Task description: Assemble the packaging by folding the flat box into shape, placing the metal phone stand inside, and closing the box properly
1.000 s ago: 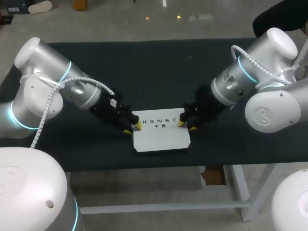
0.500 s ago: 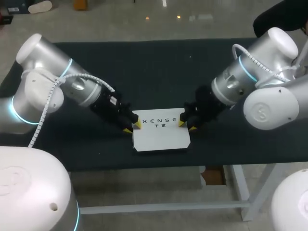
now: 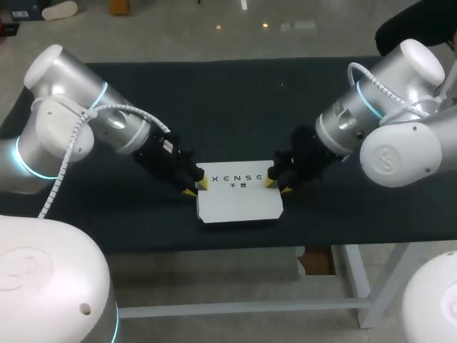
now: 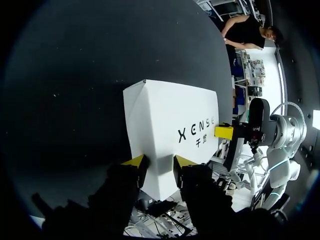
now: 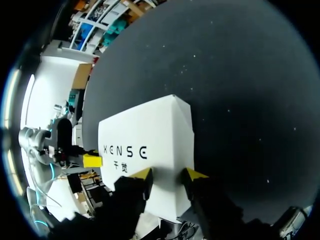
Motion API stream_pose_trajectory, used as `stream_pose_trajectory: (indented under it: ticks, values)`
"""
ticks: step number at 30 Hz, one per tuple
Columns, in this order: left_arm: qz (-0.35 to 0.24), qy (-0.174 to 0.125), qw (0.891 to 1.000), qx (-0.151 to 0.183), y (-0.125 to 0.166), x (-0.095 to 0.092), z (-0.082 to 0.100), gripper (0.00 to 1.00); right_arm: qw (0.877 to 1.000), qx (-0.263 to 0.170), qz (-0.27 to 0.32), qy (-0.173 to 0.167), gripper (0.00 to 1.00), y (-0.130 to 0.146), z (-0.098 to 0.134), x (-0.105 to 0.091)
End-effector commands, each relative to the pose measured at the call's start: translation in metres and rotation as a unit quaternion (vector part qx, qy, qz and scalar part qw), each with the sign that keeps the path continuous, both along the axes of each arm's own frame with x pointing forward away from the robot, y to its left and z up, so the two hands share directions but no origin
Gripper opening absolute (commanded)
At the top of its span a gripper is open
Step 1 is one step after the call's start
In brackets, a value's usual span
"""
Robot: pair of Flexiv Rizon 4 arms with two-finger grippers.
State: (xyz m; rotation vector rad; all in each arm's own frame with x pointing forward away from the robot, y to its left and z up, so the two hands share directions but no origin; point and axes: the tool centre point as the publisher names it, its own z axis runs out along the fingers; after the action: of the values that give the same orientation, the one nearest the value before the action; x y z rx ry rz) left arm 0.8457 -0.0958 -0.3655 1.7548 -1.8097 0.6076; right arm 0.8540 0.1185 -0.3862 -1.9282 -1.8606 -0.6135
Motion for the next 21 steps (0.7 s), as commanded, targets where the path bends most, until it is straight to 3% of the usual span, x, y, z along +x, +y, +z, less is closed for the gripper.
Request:
stream_pose_trajectory:
  ticks: [1, 7, 21]
  values:
    - [-0.001, 0.0, 1.0, 0.008, -0.0164, 0.0013, 0.0002, 0.38, 1.0, 0.001, 0.01, 0.013, 0.43, 0.0159, 0.001, 0.0039]
    - [-0.001, 0.003, 1.0, 0.008, -0.0146, 0.0017, -0.006, 0.39, 1.0, 0.001, 0.011, 0.019, 0.43, 0.0154, -0.0025, 0.0048]
    - [-0.007, 0.024, 1.0, -0.004, -0.0112, 0.0058, 0.0008, 0.38, 1.0, -0.001, 0.013, 0.027, 0.42, 0.0194, 0.0065, 0.0072]
